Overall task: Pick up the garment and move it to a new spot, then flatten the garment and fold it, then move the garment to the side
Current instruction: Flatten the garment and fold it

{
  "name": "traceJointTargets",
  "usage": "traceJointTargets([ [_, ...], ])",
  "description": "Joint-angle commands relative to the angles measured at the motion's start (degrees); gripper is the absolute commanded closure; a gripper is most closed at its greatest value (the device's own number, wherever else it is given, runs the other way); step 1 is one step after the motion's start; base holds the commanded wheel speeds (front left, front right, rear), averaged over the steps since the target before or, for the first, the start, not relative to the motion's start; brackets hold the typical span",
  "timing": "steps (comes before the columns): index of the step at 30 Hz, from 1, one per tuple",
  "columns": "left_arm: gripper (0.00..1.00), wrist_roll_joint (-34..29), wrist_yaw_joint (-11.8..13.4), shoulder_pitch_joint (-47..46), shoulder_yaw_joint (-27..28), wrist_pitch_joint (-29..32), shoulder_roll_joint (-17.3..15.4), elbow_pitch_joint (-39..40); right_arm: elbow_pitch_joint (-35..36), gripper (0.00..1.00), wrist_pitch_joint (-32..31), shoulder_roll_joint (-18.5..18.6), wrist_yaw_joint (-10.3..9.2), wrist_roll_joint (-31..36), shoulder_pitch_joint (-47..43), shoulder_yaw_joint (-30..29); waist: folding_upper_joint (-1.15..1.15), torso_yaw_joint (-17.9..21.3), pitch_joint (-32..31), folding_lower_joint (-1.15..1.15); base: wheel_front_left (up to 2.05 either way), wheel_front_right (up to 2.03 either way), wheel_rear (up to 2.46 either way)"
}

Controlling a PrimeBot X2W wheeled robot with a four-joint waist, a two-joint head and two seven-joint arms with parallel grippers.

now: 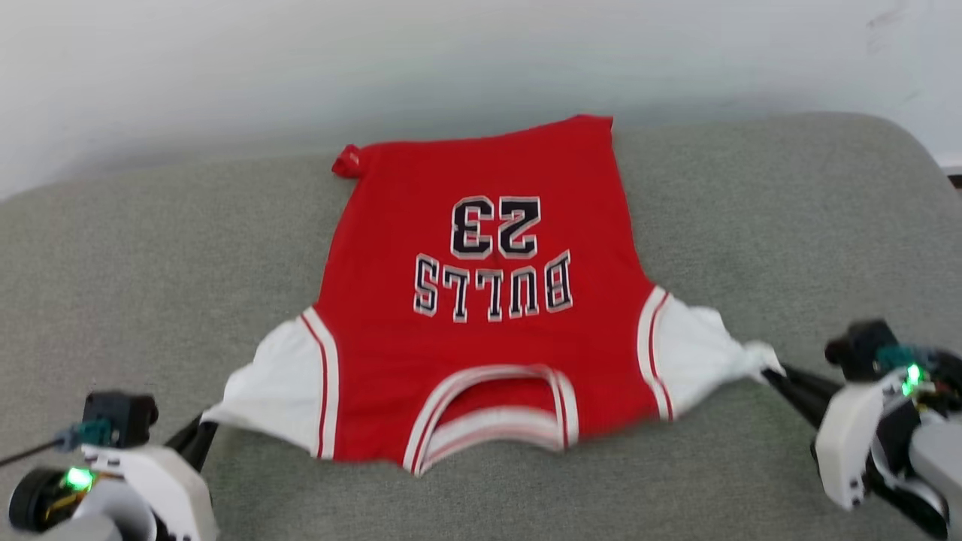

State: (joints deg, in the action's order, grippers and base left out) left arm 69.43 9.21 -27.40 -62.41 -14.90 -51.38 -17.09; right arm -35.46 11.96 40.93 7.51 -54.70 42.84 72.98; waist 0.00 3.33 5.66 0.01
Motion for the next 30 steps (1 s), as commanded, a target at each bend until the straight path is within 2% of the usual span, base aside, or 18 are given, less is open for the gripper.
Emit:
traceJointTargets([
  [1, 1.0, 0.6, 1.09, 2.2, 0.45, -0.35, -1.03, 1.25, 0.68, 1.0, 0.18, 0.98, -0.04, -0.35, -2.56, 0.07, 0.0, 0.34, -1.63, -0.01, 0.0, 0.0, 0.0],
  [6, 1.0, 3.63, 5.08, 12.39, 3.5, -0.35, -3.28, 7.19, 3.31, 1.0, 0.1, 3.31, -0.04, -0.97, -10.05, -0.94, 0.0, 2.1, -3.69, -0.01, 0.0, 0.0, 0.0],
  [11, 1.0, 4.03, 8.62, 23.42, 8.94, -0.35, -3.13, 11.7, 4.97, 1.0, -0.8, 5.2, -0.05, -1.62, -15.95, -2.78, 0.0, 3.04, -4.61, -0.01, 0.0, 0.0, 0.0],
  [16, 1.0, 2.9, 9.77, 30.92, 11.77, -0.3, -2.67, 14.51, 7.24, 1.0, -4.13, 6.83, -0.06, -2.68, -21.27, -3.73, 0.0, 2.87, -5.04, -0.01, 0.0, 0.0, 0.0],
  [21, 1.0, 1.44, 9.7, 32.95, 12.19, -0.3, -1.5, 14.85, 8.79, 1.0, -6.72, 7.16, -0.06, -2.04, -22.99, -5.84, 0.0, 2.27, -4.93, -0.01, 0.0, 0.0, 0.0],
  [23, 1.0, 0.76, 9.27, 32.21, 12.36, -0.3, -1.2, 14.83, 9.48, 0.47, -7.73, 6.77, -0.05, -1.82, -22.67, -7.23, 0.0, 1.92, -4.73, -0.01, 0.0, 0.0, 0.0],
  [24, 1.0, -0.04, 8.7, 30.63, 12.69, -0.25, -0.76, 15.27, 11.64, 0.0, -9.2, 7.66, -0.05, -1.21, -21.19, -9.2, 0.0, 1.26, -4.02, -0.01, 0.0, 0.0, 0.0],
  [27, 1.0, -1.4, 8.77, 29.12, 13.24, -0.27, -0.54, 16.03, 13.73, 0.0, -9.83, 9.36, -0.04, -0.2, -19.27, -12.51, 0.0, 0.51, -2.84, -0.01, 0.0, 0.0, 0.0],
  [30, 1.0, -3.37, 9.27, 27.22, 14.27, -0.28, -0.14, 17.28, 16.81, 0.0, -9.23, 11.57, -0.04, -1.48, -16.91, -18.56, 0.0, -0.98, -1.08, -0.01, 0.0, 0.0, 0.0],
])
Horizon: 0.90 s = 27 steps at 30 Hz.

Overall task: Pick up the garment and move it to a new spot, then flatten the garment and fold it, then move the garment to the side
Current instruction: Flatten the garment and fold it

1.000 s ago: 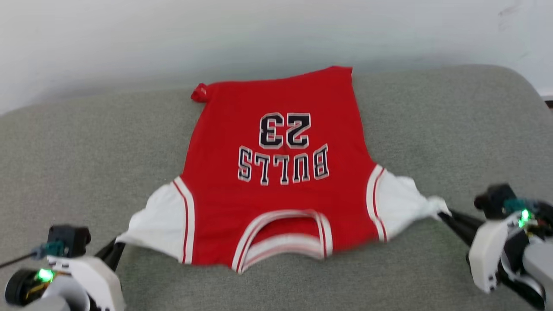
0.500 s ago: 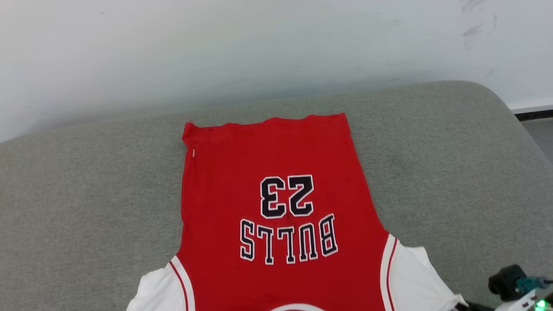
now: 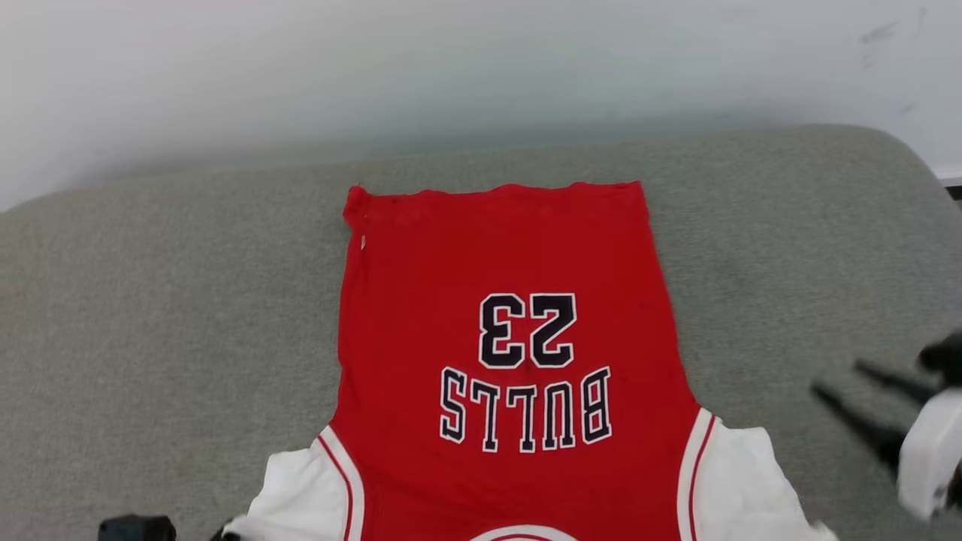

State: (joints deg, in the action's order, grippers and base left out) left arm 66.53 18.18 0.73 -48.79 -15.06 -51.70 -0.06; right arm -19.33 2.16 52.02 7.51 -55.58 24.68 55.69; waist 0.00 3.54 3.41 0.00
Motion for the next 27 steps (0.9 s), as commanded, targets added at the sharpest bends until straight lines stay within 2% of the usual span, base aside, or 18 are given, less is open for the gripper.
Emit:
traceJointTargets([
  [1, 1.0, -1.12, 0.59, -1.34, 0.99, -0.13, 0.35, 0.76, 1.68, 0.0, 0.69, 1.29, -0.04, -0.5, 2.58, -3.68, 0.0, -1.62, 1.78, 0.0, 0.0, 0.0, 0.0],
  [3, 1.0, -2.82, 1.09, -2.37, 1.41, -0.13, 0.55, 1.84, 3.39, 0.0, 0.46, 2.77, -0.04, 0.34, 5.05, -8.34, 0.0, -2.71, 3.52, 0.0, 0.0, 0.0, 0.0],
  [6, 1.0, -4.77, 1.39, -4.21, 1.88, -0.14, 0.89, 3.41, 5.12, 0.0, -0.79, 3.03, -0.04, 2.31, 9.97, -15.22, 0.0, -4.61, 6.49, 0.0, 0.0, 0.0, 0.0],
  [9, 1.0, -6.95, 1.22, -6.49, 1.65, -0.11, 1.26, 4.51, 6.14, 0.0, -4.32, 1.23, -0.04, 3.11, 15.39, -21.12, 0.0, -6.8, 9.95, 0.0, 0.0, 0.0, 0.0],
  [13, 1.0, -9.65, 0.79, -10.25, 1.22, 0.17, 2.28, 5.38, 5.63, 0.0, -12.54, -0.85, -0.04, 6.15, 24.41, -25.3, 0.0, -9.73, 15.08, 0.0, 0.0, 0.0, 0.0],
  [16, 1.0, -11.13, 0.65, -12.56, 1.02, 0.29, 3.18, 5.85, 3.99, 0.0, -20.1, -3.1, -0.04, 8.01, 31.54, -25.68, 0.0, -11.68, 18.39, 0.0, 0.0, 0.0, 0.0],
  [18, 1.0, -11.98, 0.61, -13.93, 1.15, 0.24, 3.93, 6.18, 3.27, 0.0, -26.16, -3.7, -0.04, 9.21, 35.59, -23.47, 0.0, -12.91, 20.27, 0.0, 0.0, 0.0, 0.0],
  [19, 1.0, -13.23, 0.51, -15.32, 1.24, 0.13, 5.05, 6.56, 0.66, 0.0, -35.86, -4.33, -0.05, 8.45, 41.41, -21.1, 0.0, -14.46, 22.78, 0.0, 0.0, 0.0, 0.0],
  [27, 1.0, -16.17, 0.12, -18.13, 1.81, -0.07, 8.03, 7.75, -9.31, 0.0, -61.98, -6.57, -0.04, 7.63, 50.93, -19.29, 0.0, -17.64, 29.03, 0.0, 0.0, 0.0, 0.0],
])
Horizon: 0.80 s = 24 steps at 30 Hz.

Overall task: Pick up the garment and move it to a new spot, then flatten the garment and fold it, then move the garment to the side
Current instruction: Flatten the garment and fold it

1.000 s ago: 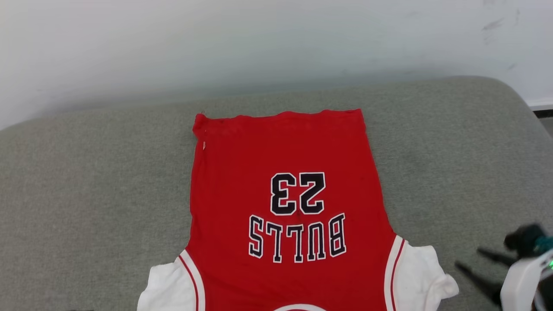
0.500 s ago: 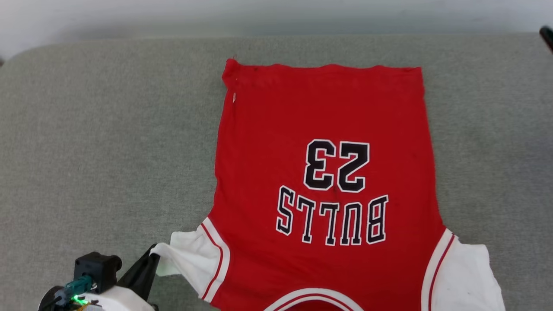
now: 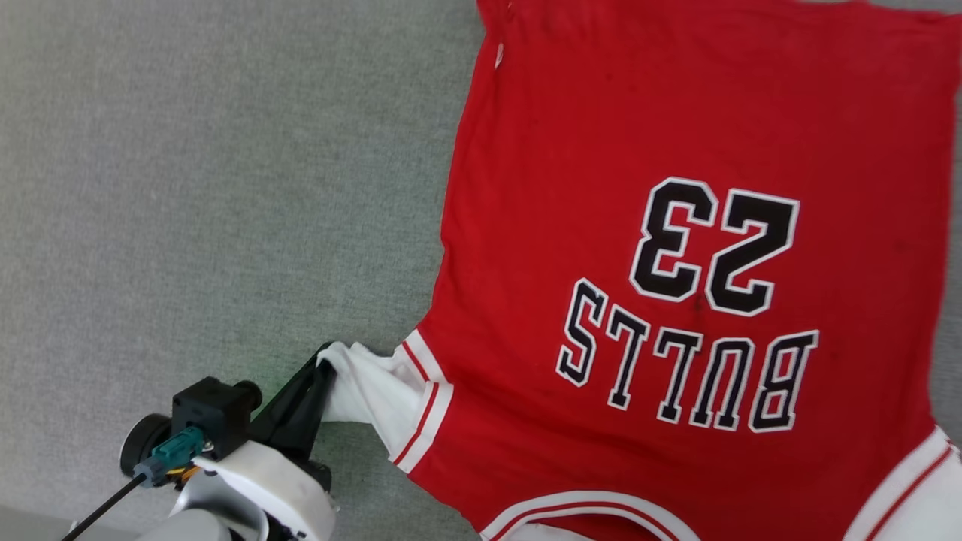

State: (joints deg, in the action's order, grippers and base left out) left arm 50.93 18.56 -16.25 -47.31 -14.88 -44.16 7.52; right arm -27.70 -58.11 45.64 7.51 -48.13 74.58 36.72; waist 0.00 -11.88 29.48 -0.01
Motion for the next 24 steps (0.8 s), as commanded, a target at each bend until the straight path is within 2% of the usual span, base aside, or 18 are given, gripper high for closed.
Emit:
traceJointTargets([
  [1, 1.0, -0.93, -0.4, -1.53, 0.36, -0.27, 0.95, 0.26, -2.36, 0.0, -3.7, -0.7, -0.04, 0.46, 1.89, -1.15, 0.0, -2.59, 3.71, 0.01, 0.0, 0.0, 0.0],
  [7, 1.0, -2.86, -1.0, -3.88, 0.71, -0.2, 2.67, 0.25, -7.86, 0.0, -8.87, -4.08, -0.03, 4.58, 0.8, -4.06, 0.0, -4.16, 7.23, 0.01, 0.0, 0.0, 0.0],
  [14, 1.0, -4.4, -0.72, -4.61, 0.74, -0.08, 3.71, 0.31, -9.51, 0.0, -10.23, -8.22, -0.02, 6.23, -8.47, -4.84, 0.0, -4.34, 8.02, 0.01, 0.0, 0.0, 0.0],
  [15, 1.0, -4.43, -0.69, -4.65, 0.76, -0.09, 3.78, 0.21, -9.05, 0.68, -10.08, -8.36, -0.02, 6.56, -8.59, -5.18, 0.0, -4.26, 7.83, 0.01, 0.0, 0.0, 0.0],
  [16, 1.0, -4.55, -0.63, -4.62, 0.84, -0.09, 3.78, 0.14, -8.72, 1.0, -9.72, -8.39, -0.01, 6.58, -8.44, -5.94, 0.0, -4.14, 7.53, 0.01, 0.0, 0.0, 0.0],
  [24, 1.0, -3.71, -0.33, -1.49, 1.86, -0.16, 3.58, -0.24, -5.35, 1.0, -6.46, -8.15, -0.02, 7.55, -6.41, -9.31, 0.0, -1.87, 2.4, 0.01, 0.0, 0.0, 0.0],
])
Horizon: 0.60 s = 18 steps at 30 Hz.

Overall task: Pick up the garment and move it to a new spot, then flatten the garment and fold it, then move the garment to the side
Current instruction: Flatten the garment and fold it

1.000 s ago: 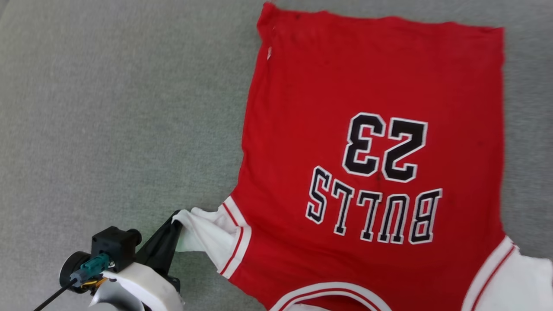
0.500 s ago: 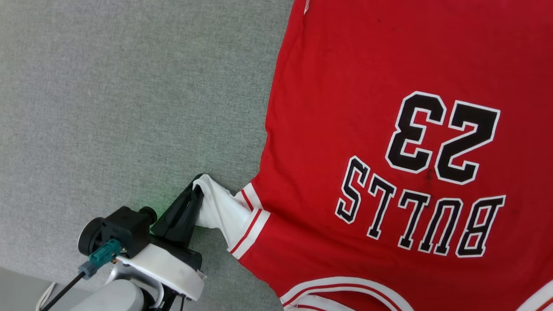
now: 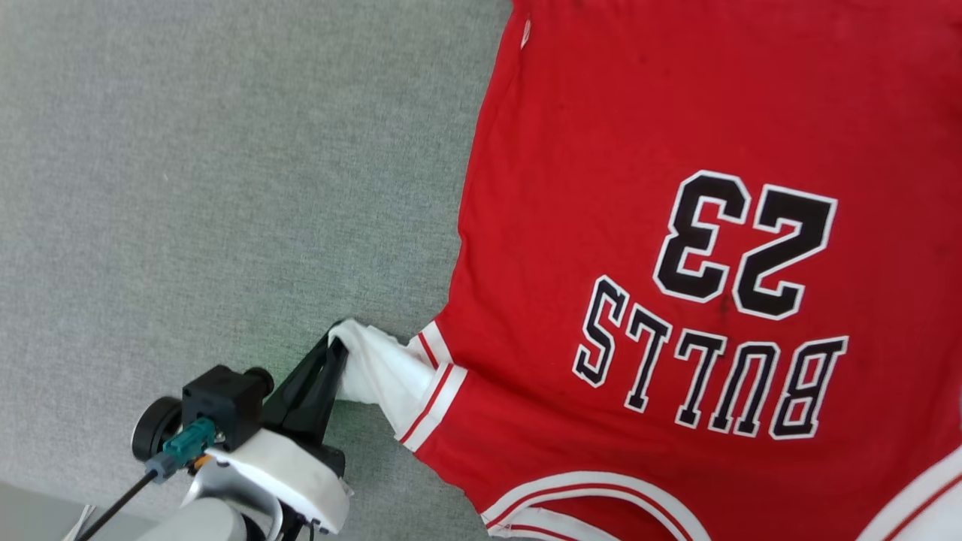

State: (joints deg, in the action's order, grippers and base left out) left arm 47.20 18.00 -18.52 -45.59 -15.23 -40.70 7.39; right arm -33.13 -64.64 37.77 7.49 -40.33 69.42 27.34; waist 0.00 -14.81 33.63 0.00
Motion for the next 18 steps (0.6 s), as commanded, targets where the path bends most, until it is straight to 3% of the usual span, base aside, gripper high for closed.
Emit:
traceJointTargets([
  [1, 1.0, 0.29, 0.3, 1.94, 0.45, 0.17, -0.17, -0.2, 1.17, 1.0, 2.0, -1.04, 0.0, -1.54, -1.31, -1.21, 0.0, 1.97, -3.79, 0.0, 0.0, 0.0, 0.0],
  [8, 1.0, 0.8, 1.1, 5.33, 1.48, 0.16, -1.52, 0.37, 10.13, 1.0, 6.25, 2.22, -0.01, -6.18, -6.74, 1.57, 0.0, 5.04, -9.77, 0.0, 0.0, 0.0, 0.0],
  [18, 1.0, 2.9, 4.38, 11.34, 2.58, 0.2, -4.26, 2.39, 26.39, 1.0, 10.55, 15.91, -0.01, -14.79, -24.78, 3.3, 0.0, 10.64, -17.49, 0.0, 0.0, 0.0, 0.0],
])
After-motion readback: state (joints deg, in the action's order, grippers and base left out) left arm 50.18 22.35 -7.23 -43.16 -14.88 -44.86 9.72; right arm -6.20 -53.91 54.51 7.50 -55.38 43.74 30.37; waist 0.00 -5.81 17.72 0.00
